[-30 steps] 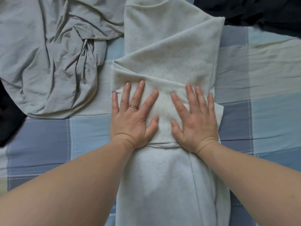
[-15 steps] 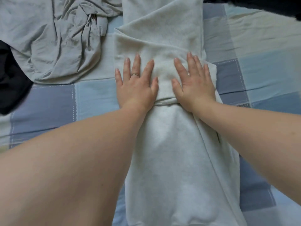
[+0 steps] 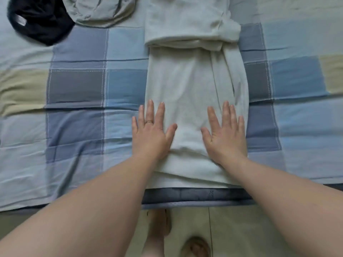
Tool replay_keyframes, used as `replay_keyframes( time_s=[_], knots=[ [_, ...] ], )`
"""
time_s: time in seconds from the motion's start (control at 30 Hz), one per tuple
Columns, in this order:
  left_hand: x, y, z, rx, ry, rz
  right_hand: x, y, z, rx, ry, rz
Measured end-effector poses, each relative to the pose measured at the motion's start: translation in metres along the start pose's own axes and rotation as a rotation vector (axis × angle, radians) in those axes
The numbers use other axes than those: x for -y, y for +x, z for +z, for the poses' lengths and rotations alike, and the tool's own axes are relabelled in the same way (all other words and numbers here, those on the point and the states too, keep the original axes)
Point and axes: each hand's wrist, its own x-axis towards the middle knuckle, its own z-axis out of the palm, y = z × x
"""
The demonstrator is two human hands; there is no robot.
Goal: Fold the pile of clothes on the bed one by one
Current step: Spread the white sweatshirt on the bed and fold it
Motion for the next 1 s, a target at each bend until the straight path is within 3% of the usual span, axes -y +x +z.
replay_keyframes(
  time_s=[0.17, 0.27, 0.33, 0.6, 0.8, 1.0],
  knots=[
    [-0.003, -0.062, 0.02, -0.142, -0.236, -0.215, -0.003, -0.053, 0.015, -0.09, 0.134, 0.209],
    [-0.001, -0.077, 0.029, -0.245, -0.439, -0.282, 0.003, -0.07, 0.019, -0.24, 0.401, 0.412],
    [0.003, -0.076, 0.029, -0.242, -0.473, -0.307, 0.001, -0.07, 0.017, -0.245, 0.605, 0.495],
    [0.01, -0.111, -0.02, 0.061, -0.75, -0.455, -0.027, -0.091, -0.052, 0.207, 1.192, 0.62],
    [0.002, -0.226, -0.089, 0.38, -0.782, -0.668, -0.022, -0.203, -0.115, 0.461, 1.277, 0.782],
    [-0.003, -0.343, -0.176, 0.637, -0.777, -0.807, -0.019, -0.336, -0.178, 0.56, 1.253, 0.876]
  ],
)
